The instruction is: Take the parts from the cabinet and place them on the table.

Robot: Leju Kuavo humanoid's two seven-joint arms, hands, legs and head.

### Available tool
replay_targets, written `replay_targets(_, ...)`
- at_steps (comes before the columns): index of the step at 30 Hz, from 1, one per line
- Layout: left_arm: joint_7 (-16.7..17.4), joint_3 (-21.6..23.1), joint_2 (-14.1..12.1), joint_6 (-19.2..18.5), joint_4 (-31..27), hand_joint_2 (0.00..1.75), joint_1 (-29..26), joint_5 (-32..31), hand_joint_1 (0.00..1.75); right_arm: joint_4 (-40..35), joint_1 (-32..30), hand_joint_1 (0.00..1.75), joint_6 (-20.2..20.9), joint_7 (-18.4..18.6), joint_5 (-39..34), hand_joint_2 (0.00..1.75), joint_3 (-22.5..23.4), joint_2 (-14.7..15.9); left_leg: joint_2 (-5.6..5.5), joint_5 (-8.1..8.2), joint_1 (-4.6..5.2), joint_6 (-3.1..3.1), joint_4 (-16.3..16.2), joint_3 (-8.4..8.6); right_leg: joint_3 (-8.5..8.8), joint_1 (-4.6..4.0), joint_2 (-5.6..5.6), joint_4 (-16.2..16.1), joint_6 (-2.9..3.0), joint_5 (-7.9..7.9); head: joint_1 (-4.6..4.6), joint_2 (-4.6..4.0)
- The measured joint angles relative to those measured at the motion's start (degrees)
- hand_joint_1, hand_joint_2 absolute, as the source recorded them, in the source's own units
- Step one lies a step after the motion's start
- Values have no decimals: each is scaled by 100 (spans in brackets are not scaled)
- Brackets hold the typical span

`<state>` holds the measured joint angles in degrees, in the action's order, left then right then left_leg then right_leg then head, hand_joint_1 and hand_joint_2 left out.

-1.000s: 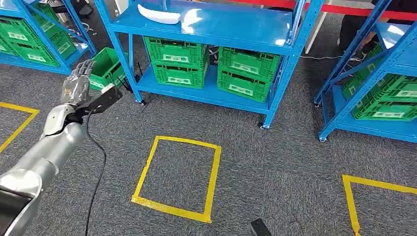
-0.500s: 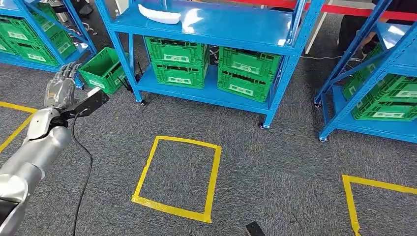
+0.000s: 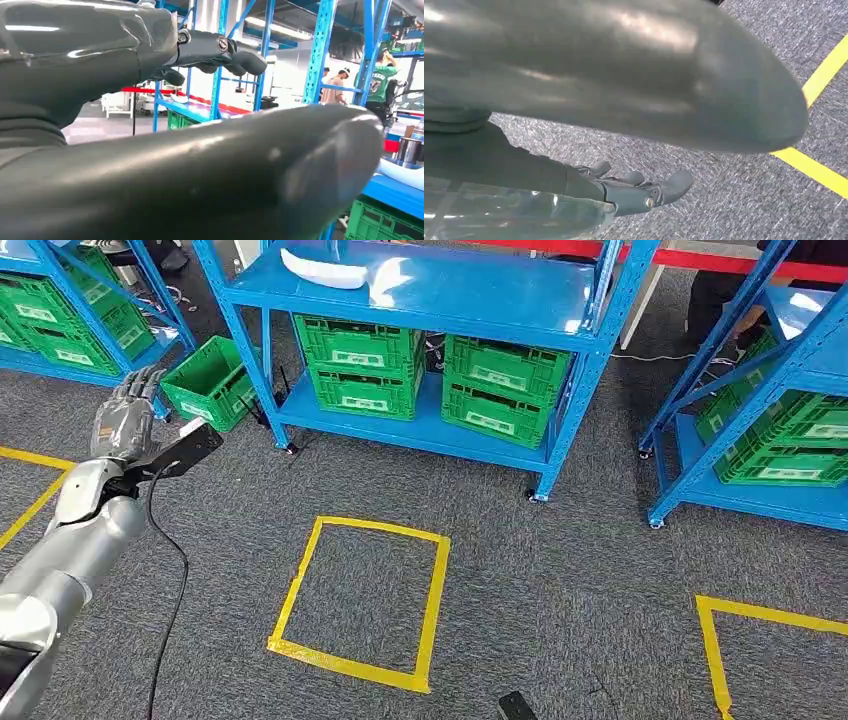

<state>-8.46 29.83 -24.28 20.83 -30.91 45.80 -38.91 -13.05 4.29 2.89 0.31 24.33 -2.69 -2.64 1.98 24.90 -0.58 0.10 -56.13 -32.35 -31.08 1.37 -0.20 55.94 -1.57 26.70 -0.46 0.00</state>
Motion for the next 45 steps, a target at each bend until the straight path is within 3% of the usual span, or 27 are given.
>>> replay_targets(12,-41,0,42,-107,0,0,30,-57,0,2,-20,0,-46,4,-105,0,0,-31,-1,12,4,5,-15,-11,10,21,0,-20,-9,-13,0,0)
replay_targets(13,-48,0,33,-111,0,0,38,-61,0,4,-18,0,-50,4,-109,0,0,-61,-5,20,12,63,-27,-15,11,59,2,-60,-61,-41,-4,0)
replay_targets(14,-57,-4,11,-111,0,0,73,-66,0,4,-16,0,-63,2,-122,0,0,-72,1,-8,20,98,52,13,34,43,4,-95,-81,-55,-7,0)
replay_targets(15,-63,-9,18,-111,-13,0,82,-72,0,4,-18,0,-74,-2,-125,0,0,-90,17,-96,-50,147,231,112,4,9,4,-91,-68,-25,-2,0)
replay_targets(17,-63,-7,37,-111,-13,0,159,-72,0,4,-19,0,-92,-4,-133,0,0,-74,43,-119,-38,174,297,151,-236,7,9,410,6,201,7,0)
replay_targets(18,-66,-7,55,-120,-13,0,174,-74,0,4,-24,0,-98,-4,-138,0,0,-76,42,-118,-37,176,297,146,-574,9,11,1036,48,420,20,0)
replay_targets(19,-66,-4,79,-127,-11,0,168,-76,0,7,-41,0,-98,-4,-138,0,0,-76,41,-111,-36,174,296,141,-873,8,15,1562,50,568,15,0)
replay_targets(20,-68,-2,96,-127,-11,0,158,-79,0,7,-54,0,-98,-4,-136,0,0,-76,40,-103,-39,162,292,141,-1052,14,14,1839,16,602,22,0)
replay_targets(21,-68,-2,109,-127,-11,0,143,-79,0,7,-63,0,-98,-4,-138,0,0,-76,39,-90,-53,141,287,148,-1091,37,13,1810,-37,524,20,0)
replay_targets(22,-68,-2,116,-127,-11,0,138,-79,0,7,-65,0,-98,-4,-138,0,0,-74,37,-68,-71,108,275,162,-988,64,11,1524,-114,350,22,0)
replay_targets(24,-68,-4,129,-127,-11,0,145,-79,0,9,-62,0,-103,-4,-138,0,0,-59,39,35,-134,-19,160,171,-522,123,-29,455,-283,-147,24,0)
replay_targets(25,-68,-4,129,-127,-11,0,154,-79,0,9,-58,0,-103,-4,-138,0,0,-72,51,106,-126,-88,67,134,-424,136,-110,194,-288,-169,37,0)
replay_targets(26,-68,-4,122,-129,-9,0,155,-79,0,9,-58,0,-103,-4,-140,0,0,-74,53,167,-106,-147,-33,90,-394,109,-8,198,-149,-147,22,0)
replay_targets(27,-70,-4,129,-135,-11,0,154,-79,0,11,-58,0,-103,-4,-140,0,0,-77,59,172,-114,-163,-17,89,-408,87,-4,231,-72,-131,11,0)
replay_targets(30,-68,-4,125,-155,-11,0,161,-87,0,13,-61,0,-101,-4,-140,0,-2,-85,78,225,-179,-224,8,129,-371,89,58,234,59,-77,0,0)
replay_targets(31,-68,-4,122,-164,-11,0,168,-98,0,13,-58,0,-92,-4,-140,0,-4,-92,0,296,-202,-230,-137,60,-343,96,93,232,87,-58,-4,0)
replay_targets(32,-68,-4,103,-164,-11,0,173,-109,0,13,-50,0,-83,-4,-140,0,-11,-92,-66,443,-199,-231,-476,-110,-318,91,105,232,124,-33,-9,0)
replay_targets(34,-59,-7,81,-171,-7,0,155,-111,0,13,-46,0,-68,-4,-140,0,-24,-103,-154,775,-185,-237,-1467,-673,-254,56,138,232,198,21,-9,0)
replay_targets(35,-55,-7,74,-173,-2,0,126,-111,0,15,-55,0,-61,-4,-140,0,-28,-109,-162,835,-185,-230,-1877,-956,-207,33,168,233,239,56,-11,0)
replay_targets(36,-55,-7,72,-177,0,0,99,-116,0,15,-60,0,-59,-4,-140,0,-28,-107,-169,746,-185,-208,-1978,-1100,-154,17,194,233,235,103,-11,0)
replay_targets(38,-55,-7,63,-181,0,0,86,-118,0,15,-58,0,-57,-2,-140,0,-31,-111,-175,159,-172,-126,-1403,-1001,-12,-14,244,233,235,199,-11,0)
replay_targets(39,-55,-7,35,-186,0,0,91,-118,0,15,-52,0,-57,-2,-149,0,-31,-116,-187,-222,-154,-60,-853,-819,75,-29,273,229,227,255,-9,0)
replay_targets(40,-52,-9,13,-195,0,0,92,-118,0,15,-56,0,-57,-2,-159,0,-31,-122,-218,-458,-117,16,-423,-680,122,-24,297,215,220,308,-9,0)
replay_targets(41,-50,-11,0,-216,2,0,92,-120,0,20,-45,0,-59,-4,-177,0,-28,-140,-230,-339,-80,37,-482,-595,140,-63,305,189,188,330,33,0)
replay_targets(42,-46,-9,-7,-225,2,0,103,-120,0,22,-46,0,-59,0,-181,0,-31,-131,-221,-328,-28,90,-373,-547,136,-11,325,162,163,334,9,-2)
replay_targets(44,-46,-13,-9,-223,-13,0,134,-120,0,22,-73,0,-59,-2,-190,0,-33,-151,-177,-215,16,172,-175,-464,167,-16,298,181,33,280,-17,0)
replay_targets(45,-46,-15,-7,-219,-24,0,136,-120,0,22,-72,0,-59,0,-190,0,-33,-153,-167,-174,10,169,-87,-368,188,-30,290,172,17,276,-15,0)
